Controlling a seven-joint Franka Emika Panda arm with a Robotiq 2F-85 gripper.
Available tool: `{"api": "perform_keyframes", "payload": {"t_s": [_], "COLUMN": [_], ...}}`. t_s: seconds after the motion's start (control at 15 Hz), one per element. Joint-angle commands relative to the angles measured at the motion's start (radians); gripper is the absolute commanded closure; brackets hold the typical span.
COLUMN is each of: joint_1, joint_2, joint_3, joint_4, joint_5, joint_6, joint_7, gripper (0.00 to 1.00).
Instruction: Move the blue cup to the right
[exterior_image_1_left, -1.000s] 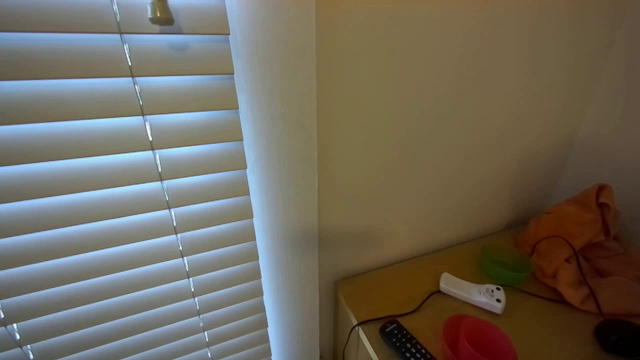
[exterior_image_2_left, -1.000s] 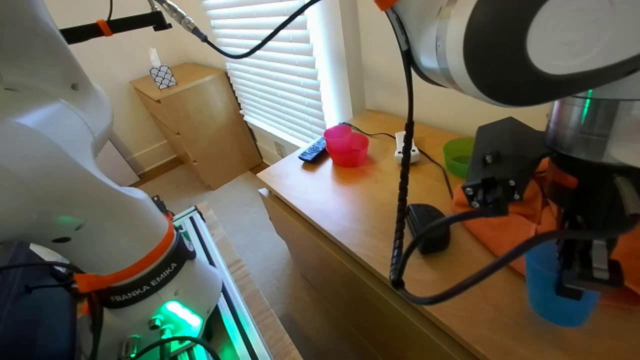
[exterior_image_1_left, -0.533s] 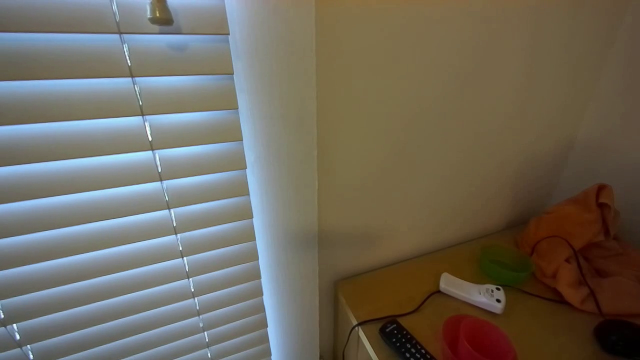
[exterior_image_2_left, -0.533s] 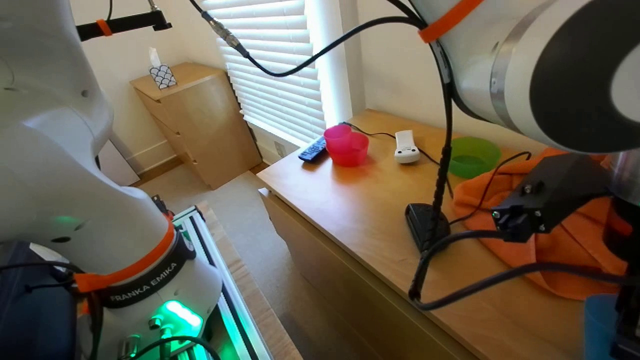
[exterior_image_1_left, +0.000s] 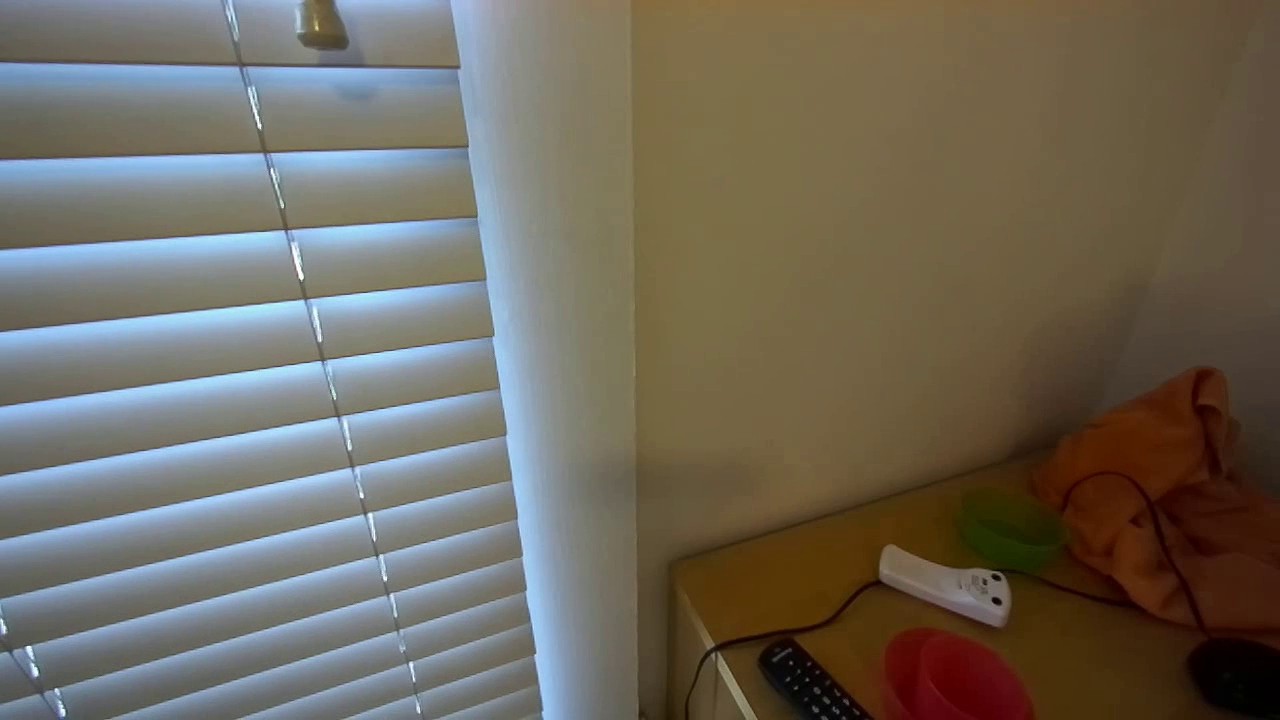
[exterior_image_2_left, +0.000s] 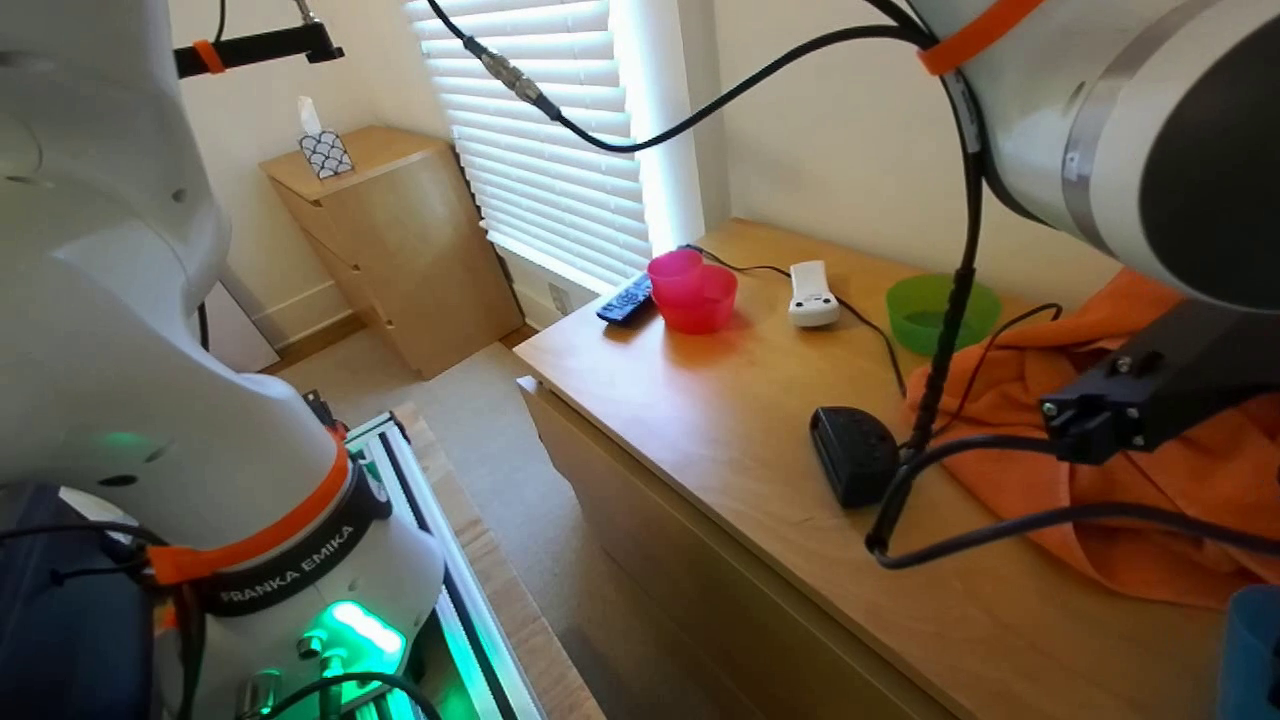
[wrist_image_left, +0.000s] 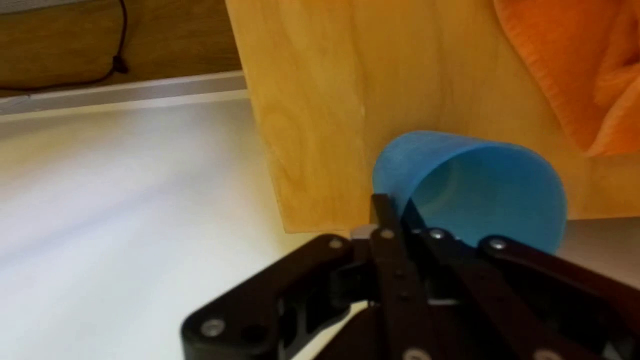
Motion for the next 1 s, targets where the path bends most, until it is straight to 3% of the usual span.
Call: {"api": "perform_keyframes", "payload": {"t_s": [0.0,0.53,0.93], "joint_1": [-0.031,-0.152,-0.143], "joint_2": [-0.024,-0.072,-0.054], "joint_3": [-0.025,0.070,0.054], "joint_4": [0.027,0.048,0.054], "joint_5": [-0.002,0.195,0.200], "joint_6": [-0.100,-0.128,-0.178], "joint_7": [0.004,-0.189,-0.212], "gripper": [0.99,0.99,0.99]}}
